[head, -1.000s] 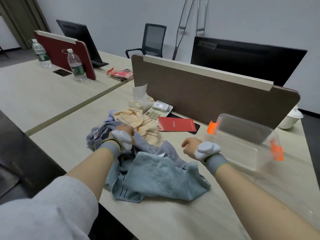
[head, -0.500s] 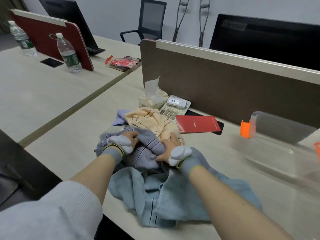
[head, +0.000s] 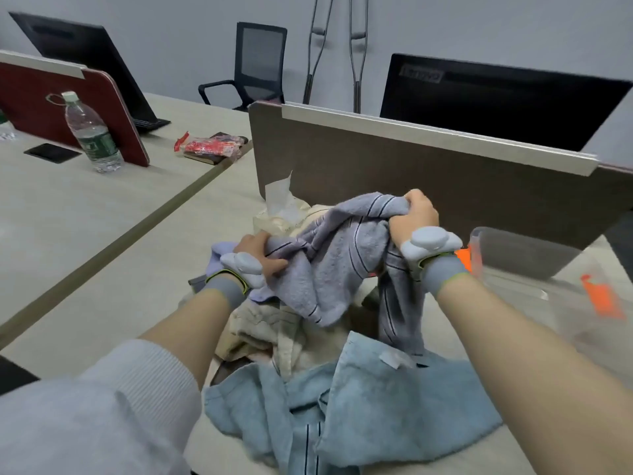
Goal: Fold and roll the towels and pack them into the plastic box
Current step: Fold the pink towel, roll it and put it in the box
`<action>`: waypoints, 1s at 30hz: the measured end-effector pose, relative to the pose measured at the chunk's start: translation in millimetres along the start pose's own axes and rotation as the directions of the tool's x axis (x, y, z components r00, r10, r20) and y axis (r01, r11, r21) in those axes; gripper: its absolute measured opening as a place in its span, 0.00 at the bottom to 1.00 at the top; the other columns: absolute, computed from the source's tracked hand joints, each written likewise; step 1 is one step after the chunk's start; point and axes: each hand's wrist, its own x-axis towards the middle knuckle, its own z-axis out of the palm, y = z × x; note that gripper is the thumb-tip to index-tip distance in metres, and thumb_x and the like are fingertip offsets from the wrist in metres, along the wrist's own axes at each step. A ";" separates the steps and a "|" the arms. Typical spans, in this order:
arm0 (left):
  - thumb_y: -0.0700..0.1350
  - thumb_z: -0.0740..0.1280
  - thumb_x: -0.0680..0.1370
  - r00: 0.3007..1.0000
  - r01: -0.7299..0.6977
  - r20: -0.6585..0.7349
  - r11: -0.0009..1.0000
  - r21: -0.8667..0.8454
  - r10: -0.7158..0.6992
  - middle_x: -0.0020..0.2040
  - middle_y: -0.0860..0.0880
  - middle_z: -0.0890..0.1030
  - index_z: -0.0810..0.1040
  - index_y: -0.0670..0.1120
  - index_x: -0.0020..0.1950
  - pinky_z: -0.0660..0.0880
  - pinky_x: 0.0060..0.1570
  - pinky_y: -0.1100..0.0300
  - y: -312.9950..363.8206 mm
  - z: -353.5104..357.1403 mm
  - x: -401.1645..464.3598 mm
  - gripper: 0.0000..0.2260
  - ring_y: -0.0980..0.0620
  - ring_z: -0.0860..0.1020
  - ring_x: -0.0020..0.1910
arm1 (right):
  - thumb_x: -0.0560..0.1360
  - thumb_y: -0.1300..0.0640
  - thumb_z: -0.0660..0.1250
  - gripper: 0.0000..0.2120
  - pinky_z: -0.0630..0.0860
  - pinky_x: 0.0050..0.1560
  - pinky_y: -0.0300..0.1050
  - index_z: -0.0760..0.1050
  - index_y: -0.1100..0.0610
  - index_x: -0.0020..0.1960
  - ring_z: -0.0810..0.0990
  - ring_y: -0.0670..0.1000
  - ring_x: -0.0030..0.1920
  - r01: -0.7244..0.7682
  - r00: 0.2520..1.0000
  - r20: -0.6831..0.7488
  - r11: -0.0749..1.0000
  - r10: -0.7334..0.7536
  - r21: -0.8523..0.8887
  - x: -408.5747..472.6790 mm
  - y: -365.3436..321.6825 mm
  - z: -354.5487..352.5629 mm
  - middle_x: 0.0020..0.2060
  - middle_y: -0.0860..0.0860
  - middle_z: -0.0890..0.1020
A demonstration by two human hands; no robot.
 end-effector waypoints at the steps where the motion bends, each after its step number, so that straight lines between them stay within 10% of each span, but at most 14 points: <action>1: 0.58 0.66 0.68 0.999 0.038 -0.006 0.999 0.016 -0.038 0.61 0.42 0.76 0.71 0.45 0.66 0.73 0.57 0.53 -0.4 5.2 4.2 0.30 0.43 0.75 0.59 | 0.73 0.67 0.56 0.09 0.63 0.44 0.44 0.70 0.60 0.51 0.74 0.62 0.53 -0.015 0.998 -0.063 0.999 0.013 -0.032 4.7 3.4 -5.2 0.56 0.61 0.74; 5: 0.51 0.65 0.77 0.975 0.222 -0.046 0.969 0.107 -0.218 0.56 0.52 0.76 0.73 0.51 0.66 0.66 0.41 0.72 -20.8 16.6 5.5 0.18 0.57 0.74 0.44 | 0.73 0.65 0.58 0.14 0.71 0.56 0.53 0.68 0.61 0.58 0.73 0.63 0.59 -0.054 0.998 0.025 0.960 0.063 -0.274 7.7 30.9 -1.0 0.60 0.60 0.71; 9: 0.55 0.65 0.77 0.939 0.029 0.313 0.937 0.349 -0.146 0.71 0.47 0.69 0.66 0.50 0.72 0.70 0.63 0.56 -27.9 26.7 7.9 0.25 0.45 0.70 0.68 | 0.75 0.61 0.62 0.19 0.68 0.61 0.48 0.68 0.59 0.66 0.71 0.61 0.64 0.043 0.919 0.379 0.925 0.112 -0.378 -17.4 46.2 39.2 0.65 0.60 0.70; 15: 0.55 0.65 0.73 0.921 0.013 0.352 0.917 0.398 -0.166 0.66 0.48 0.71 0.70 0.54 0.65 0.67 0.56 0.62 -49.0 37.6 -3.9 0.21 0.47 0.72 0.63 | 0.75 0.59 0.64 0.19 0.68 0.63 0.46 0.71 0.59 0.65 0.70 0.59 0.66 0.161 0.826 0.563 0.958 -0.001 -0.235 -60.8 21.2 100.1 0.65 0.58 0.71; 16: 0.54 0.63 0.73 0.923 0.007 0.350 0.916 0.402 -0.160 0.53 0.50 0.65 0.70 0.52 0.64 0.56 0.49 0.64 -54.9 39.2 -6.5 0.20 0.50 0.64 0.50 | 0.74 0.58 0.66 0.20 0.67 0.64 0.46 0.70 0.58 0.66 0.69 0.60 0.67 0.185 0.799 0.601 0.955 -0.010 -0.231 -70.9 19.4 112.1 0.65 0.59 0.69; 17: 0.52 0.62 0.75 0.922 -0.008 0.358 0.914 0.406 -0.151 0.75 0.49 0.56 0.69 0.50 0.68 0.59 0.73 0.53 -60.3 44.0 -7.6 0.21 0.53 0.59 0.74 | 0.73 0.56 0.68 0.25 0.66 0.67 0.47 0.68 0.57 0.68 0.66 0.60 0.68 0.213 0.776 0.631 0.947 -0.014 -0.240 -81.5 18.9 123.3 0.67 0.59 0.66; 21: 0.46 0.59 0.80 0.906 0.028 0.385 0.931 0.364 -0.178 0.64 0.50 0.74 0.73 0.50 0.64 0.67 0.56 0.64 -69.5 48.3 -14.0 0.13 0.51 0.72 0.56 | 0.75 0.56 0.63 0.28 0.62 0.69 0.50 0.58 0.50 0.72 0.59 0.60 0.72 0.165 0.777 0.626 0.936 0.071 -0.311 -99.1 28.3 148.1 0.73 0.58 0.56; 26: 0.42 0.61 0.77 0.974 0.117 0.183 0.990 0.084 -0.131 0.40 0.45 0.74 0.70 0.45 0.40 0.67 0.40 0.58 -75.7 33.2 -8.7 0.06 0.49 0.70 0.39 | 0.77 0.65 0.56 0.17 0.72 0.59 0.51 0.69 0.64 0.66 0.74 0.62 0.62 0.222 0.735 0.661 0.868 0.150 -0.444 -78.5 29.2 130.5 0.63 0.62 0.74; 30: 0.42 0.61 0.78 0.967 0.091 0.218 0.978 0.188 -0.132 0.34 0.50 0.68 0.68 0.47 0.42 0.60 0.33 0.62 -75.9 29.5 -15.2 0.05 0.53 0.64 0.32 | 0.79 0.64 0.56 0.16 0.70 0.62 0.48 0.72 0.65 0.64 0.73 0.59 0.64 0.059 0.920 0.387 0.960 0.054 -0.273 -44.5 0.4 88.8 0.64 0.61 0.75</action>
